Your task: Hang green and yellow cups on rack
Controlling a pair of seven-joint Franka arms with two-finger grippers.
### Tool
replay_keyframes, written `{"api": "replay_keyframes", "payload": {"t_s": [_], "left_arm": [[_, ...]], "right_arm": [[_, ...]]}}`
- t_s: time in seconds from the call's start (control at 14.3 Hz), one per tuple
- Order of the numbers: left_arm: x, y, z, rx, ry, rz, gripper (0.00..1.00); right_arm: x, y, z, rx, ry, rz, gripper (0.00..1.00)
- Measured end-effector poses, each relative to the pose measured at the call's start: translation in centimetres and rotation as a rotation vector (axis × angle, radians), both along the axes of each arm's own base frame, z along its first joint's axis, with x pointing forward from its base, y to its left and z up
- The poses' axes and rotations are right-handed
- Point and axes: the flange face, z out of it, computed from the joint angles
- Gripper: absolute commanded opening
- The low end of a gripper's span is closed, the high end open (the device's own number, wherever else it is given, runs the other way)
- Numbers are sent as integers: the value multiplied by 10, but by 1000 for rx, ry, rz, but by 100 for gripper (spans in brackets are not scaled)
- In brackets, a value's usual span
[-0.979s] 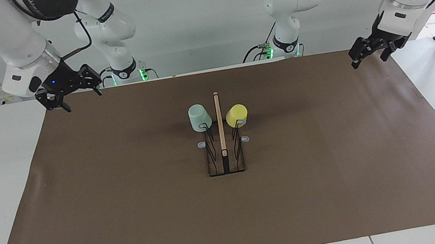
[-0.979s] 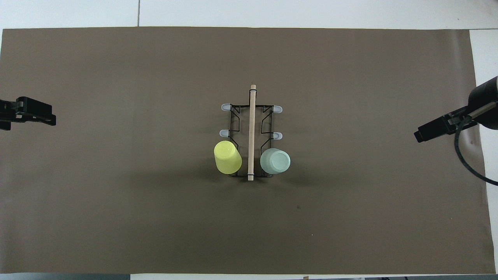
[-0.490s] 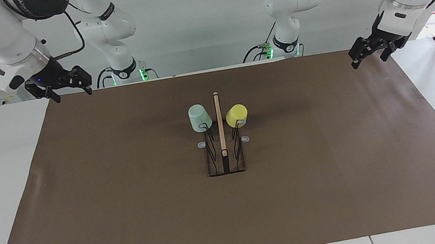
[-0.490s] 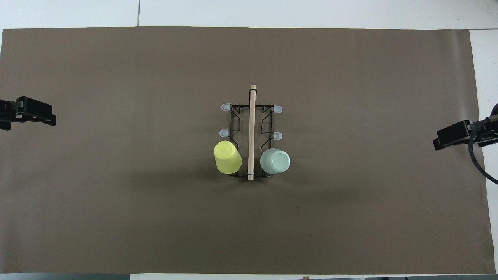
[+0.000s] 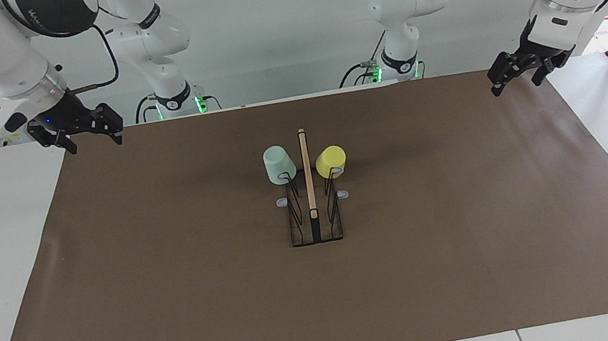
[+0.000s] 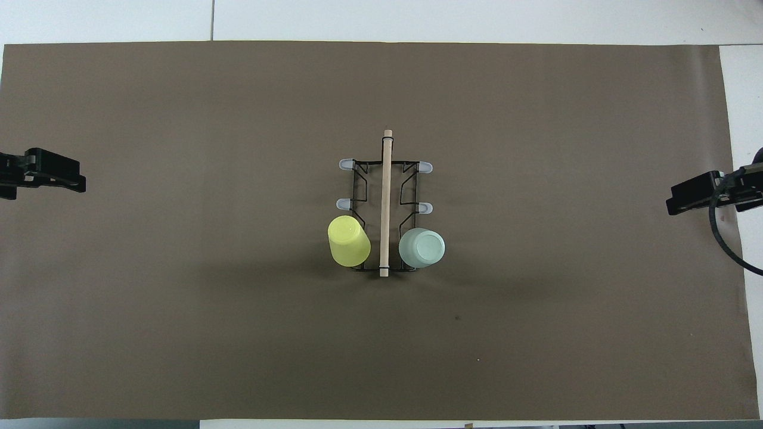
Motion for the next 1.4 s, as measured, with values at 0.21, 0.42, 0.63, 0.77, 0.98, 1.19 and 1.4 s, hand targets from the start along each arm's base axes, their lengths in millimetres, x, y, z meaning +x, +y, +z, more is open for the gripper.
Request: {"api": "replay_keyframes", "payload": {"t_s": [0.21, 0.42, 0.63, 0.77, 0.98, 1.19, 1.4], "left_arm": [[0, 0, 0, 0, 0, 0, 100], [0, 0, 0, 0, 0, 0, 100], [0, 0, 0, 0, 0, 0, 100], [0, 0, 0, 0, 0, 0, 100], [-1, 0, -1, 0, 6, 0, 100], [-1, 0, -2, 0, 9, 1, 100], [-1, 1, -2, 0, 10, 2, 100]], "right_arm": [[0, 0, 0, -5, 0, -15, 100], [-2, -3, 1, -8, 2, -15, 100], [-10, -6, 3, -7, -3, -12, 100], [-8, -7, 10, -10, -62, -13, 100], [-5, -11, 13, -18, -91, -20, 100], [-4, -14, 14, -40, -99, -19, 100], [-4, -14, 15, -40, -101, -19, 100]]}}
